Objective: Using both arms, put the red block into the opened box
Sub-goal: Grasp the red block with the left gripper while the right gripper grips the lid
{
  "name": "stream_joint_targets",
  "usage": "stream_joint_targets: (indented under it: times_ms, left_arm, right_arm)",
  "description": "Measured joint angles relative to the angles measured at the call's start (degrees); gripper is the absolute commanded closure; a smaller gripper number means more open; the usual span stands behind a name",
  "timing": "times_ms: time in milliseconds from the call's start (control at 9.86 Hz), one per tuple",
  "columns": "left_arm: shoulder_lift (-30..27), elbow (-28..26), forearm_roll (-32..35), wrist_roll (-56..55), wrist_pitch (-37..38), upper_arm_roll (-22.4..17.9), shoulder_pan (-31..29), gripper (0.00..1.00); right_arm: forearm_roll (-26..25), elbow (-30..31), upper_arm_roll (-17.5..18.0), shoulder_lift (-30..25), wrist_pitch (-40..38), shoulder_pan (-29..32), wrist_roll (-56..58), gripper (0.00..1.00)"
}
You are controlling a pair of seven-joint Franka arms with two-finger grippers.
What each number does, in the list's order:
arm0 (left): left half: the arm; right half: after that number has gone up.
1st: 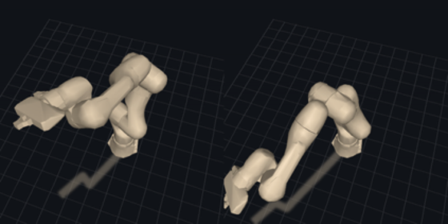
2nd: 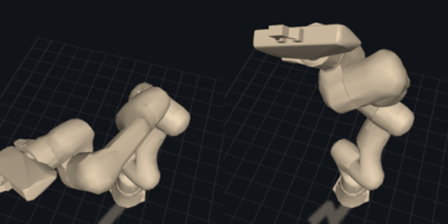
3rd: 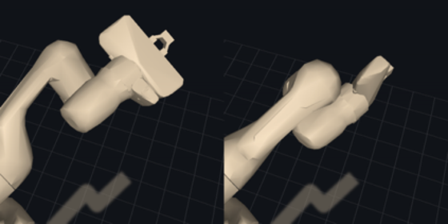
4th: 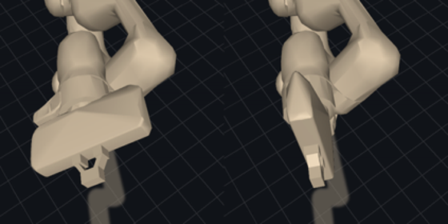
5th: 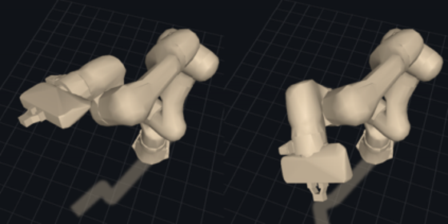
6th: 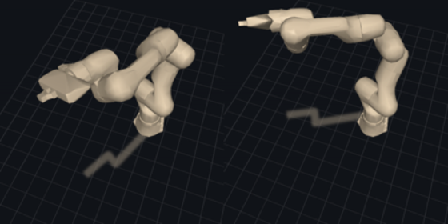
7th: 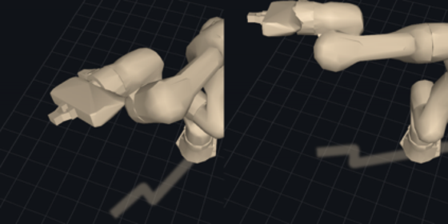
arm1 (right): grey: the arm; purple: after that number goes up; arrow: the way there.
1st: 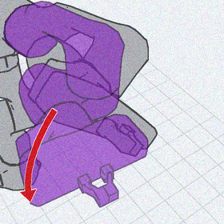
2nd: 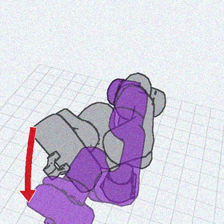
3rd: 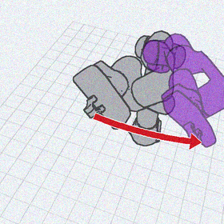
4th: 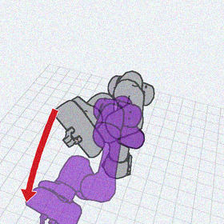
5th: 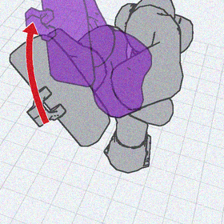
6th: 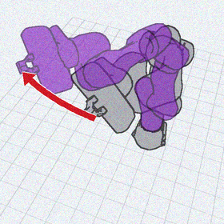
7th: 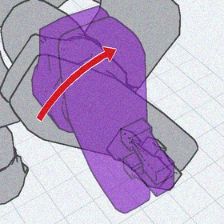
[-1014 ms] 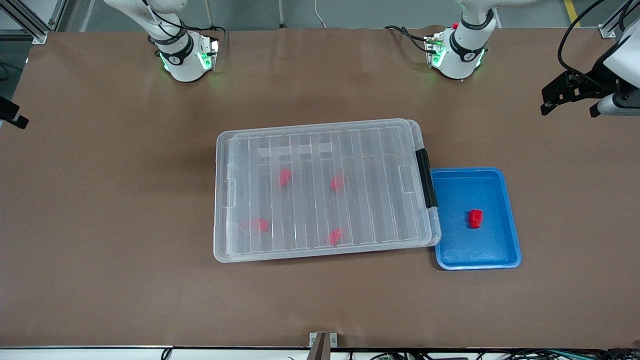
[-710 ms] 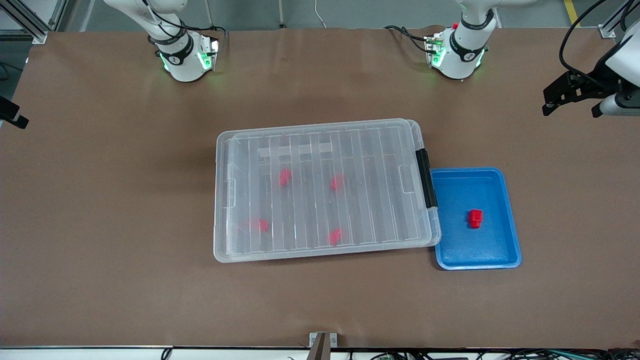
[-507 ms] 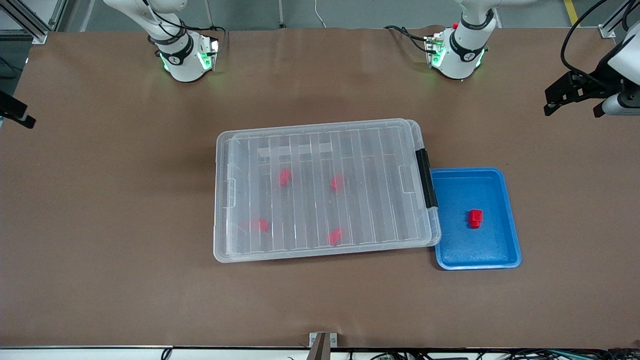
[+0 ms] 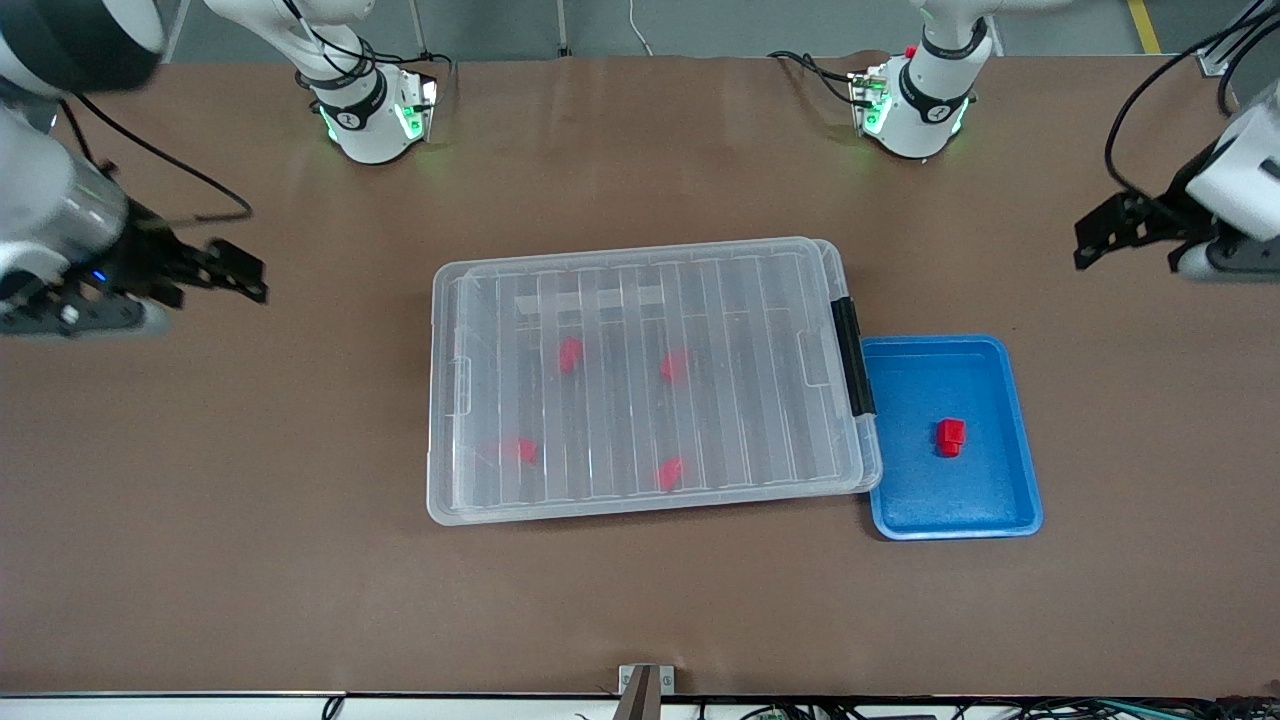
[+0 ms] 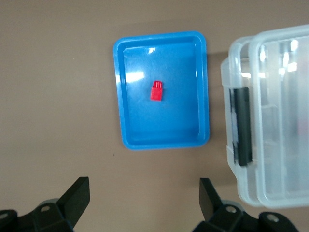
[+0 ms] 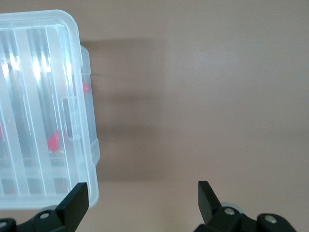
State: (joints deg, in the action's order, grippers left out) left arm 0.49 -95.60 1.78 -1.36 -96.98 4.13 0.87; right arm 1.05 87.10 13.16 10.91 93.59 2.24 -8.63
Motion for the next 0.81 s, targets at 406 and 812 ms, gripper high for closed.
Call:
stream_joint_targets:
  times_ms: [406, 812]
  left_arm:
    - [12.3, -8.3, 0.2, 0.0, -20.3, 0.0, -1.8, 0.00]
    - [25.0, -8.6, 0.2, 0.0, -30.9, 0.1, -1.7, 0.15]
  right_arm:
    - [-1.6, 4.6, 1.8, 9.3, 13.2, -3.9, -4.9, 0.00]
    - [-2.0, 9.3, 2.2, 10.9, 20.4, -6.8, -4.9, 0.00]
